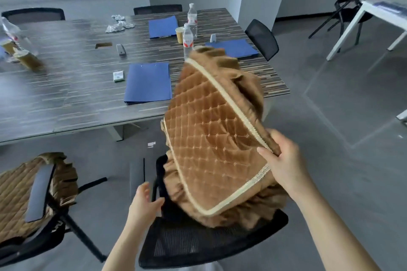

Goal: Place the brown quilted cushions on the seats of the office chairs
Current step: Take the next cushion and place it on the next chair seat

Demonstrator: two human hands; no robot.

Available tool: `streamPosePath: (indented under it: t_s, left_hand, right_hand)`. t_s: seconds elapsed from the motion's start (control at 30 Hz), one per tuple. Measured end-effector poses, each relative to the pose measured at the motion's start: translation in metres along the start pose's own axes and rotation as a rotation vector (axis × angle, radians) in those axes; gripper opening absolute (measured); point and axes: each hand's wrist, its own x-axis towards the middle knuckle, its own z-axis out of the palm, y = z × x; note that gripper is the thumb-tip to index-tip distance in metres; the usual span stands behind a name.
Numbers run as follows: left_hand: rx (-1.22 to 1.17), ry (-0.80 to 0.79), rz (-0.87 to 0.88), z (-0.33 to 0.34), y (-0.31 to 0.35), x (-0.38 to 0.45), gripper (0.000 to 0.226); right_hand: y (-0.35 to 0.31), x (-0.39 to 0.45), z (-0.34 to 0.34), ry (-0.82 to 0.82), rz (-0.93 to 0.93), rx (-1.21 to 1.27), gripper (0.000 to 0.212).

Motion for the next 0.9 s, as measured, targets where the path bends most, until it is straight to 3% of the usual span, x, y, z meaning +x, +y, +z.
streamPosePath:
  t_s: [0.2,0.33,0.43,0.6,0.7,0.8,0.9]
  left_hand:
    - [0.129,0.203,0.537,0.000,0.079,0.011,0.107]
    - [0.306,0.241,0.598,0.003,0.090,0.021,0.123]
    - [0.303,0.337,0.713,0.001,0.101,0.016,0.124]
    - [0.518,0.367,0.991,-0.005,0.136,0.007,0.105]
    - [0.596,0.316,1.002,-0.002,0.147,0.001,0.086]
    - [0.507,0.331,0.876,0.004,0.151,-0.004,0.024]
    - [0.334,0.280,0.663,0.007,0.148,-0.002,0.016]
  right_hand:
    - [-0.013,0.016,0.030,-0.070,-0.409,-0.347,0.049]
    - [-0.021,0.035,0.037,0.034,-0.487,-0.428,0.044]
    - [-0.026,0.048,0.031,-0.013,-0.523,-0.447,0.036]
    - [-0.026,0.057,0.027,-0.161,-0.672,-0.417,0.040]
    - [-0.025,0.070,0.024,-0.066,-0.765,-0.425,0.038]
    - [-0.029,0.095,0.029,0.073,-0.785,-0.497,0.039]
    - [-0.031,0.104,0.032,0.141,-0.757,-0.380,0.030]
